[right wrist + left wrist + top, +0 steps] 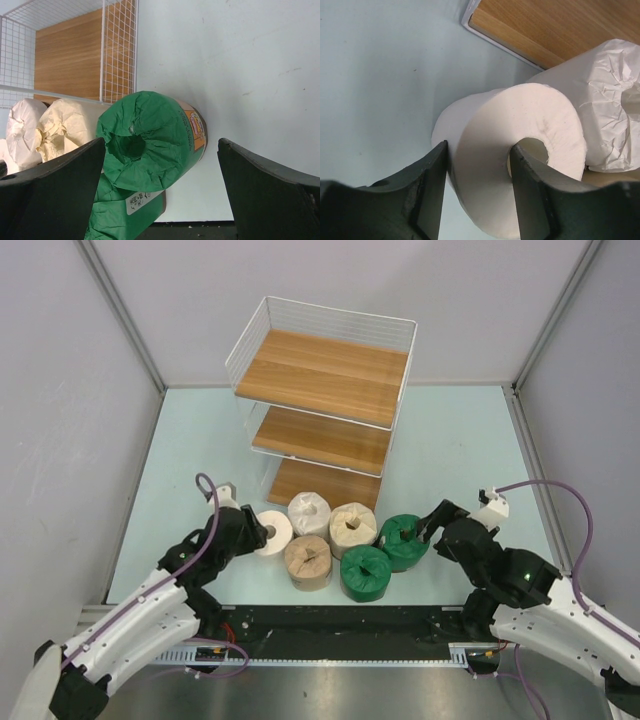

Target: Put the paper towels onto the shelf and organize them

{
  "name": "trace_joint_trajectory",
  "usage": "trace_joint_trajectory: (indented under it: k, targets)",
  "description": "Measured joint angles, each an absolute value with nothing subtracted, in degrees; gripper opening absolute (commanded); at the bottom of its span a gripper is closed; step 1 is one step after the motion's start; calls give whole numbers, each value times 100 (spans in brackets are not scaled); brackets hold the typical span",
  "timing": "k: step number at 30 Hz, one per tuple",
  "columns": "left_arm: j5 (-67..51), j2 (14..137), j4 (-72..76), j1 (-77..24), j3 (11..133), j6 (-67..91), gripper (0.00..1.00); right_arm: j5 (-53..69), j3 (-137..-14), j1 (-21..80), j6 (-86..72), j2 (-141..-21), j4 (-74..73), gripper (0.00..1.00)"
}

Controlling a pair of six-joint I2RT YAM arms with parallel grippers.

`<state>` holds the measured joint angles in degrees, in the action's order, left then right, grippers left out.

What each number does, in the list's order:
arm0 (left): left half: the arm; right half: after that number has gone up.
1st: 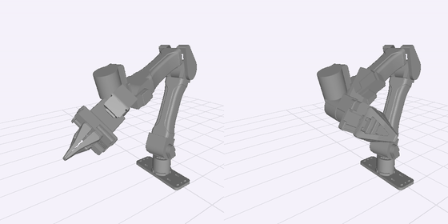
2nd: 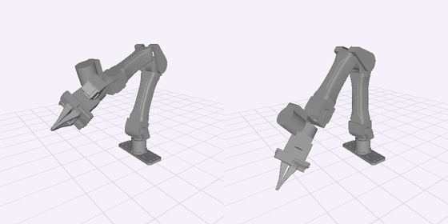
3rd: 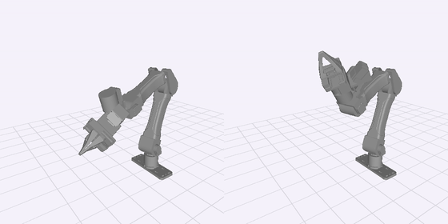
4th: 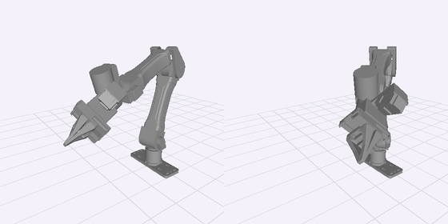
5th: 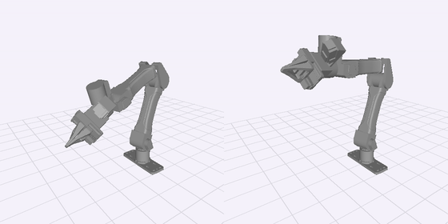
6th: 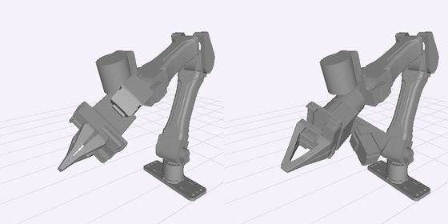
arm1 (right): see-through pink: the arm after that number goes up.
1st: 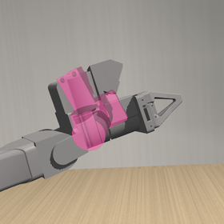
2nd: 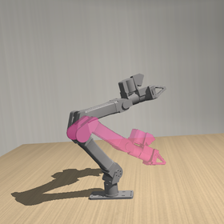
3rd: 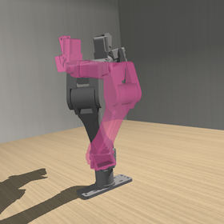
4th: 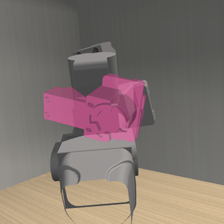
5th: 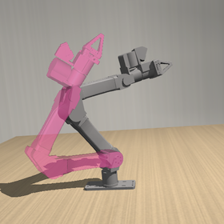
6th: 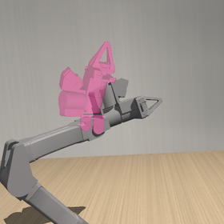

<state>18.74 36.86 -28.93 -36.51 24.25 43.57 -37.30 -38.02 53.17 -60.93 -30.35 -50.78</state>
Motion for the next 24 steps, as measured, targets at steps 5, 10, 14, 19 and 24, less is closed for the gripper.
trace_joint_trajectory:
  k: [5, 10, 14, 19, 24]
  targets:
    - [1883, 3411, -3730, -3651, 2869, 4353, 49, -3728, -3717, 5317, -6132, -2991, -5109, 100]
    - [1933, 3059, -4521, -3651, 3907, 4351, 50, -3728, -3708, 5317, -6147, -2991, -5111, 100]
    - [1909, 2956, -4950, -3651, 4873, 4316, 50, -3728, -3706, 5317, -6149, -2991, -5111, 100]
    - [1601, 2897, -5122, -3651, 5725, 4139, 50, -3726, -3680, 5317, -6152, -2991, -5109, 100]
    - [1149, 2897, -5109, -3651, 6313, 3975, 50, -3715, -3642, 5317, -6149, -2993, -5105, 100]
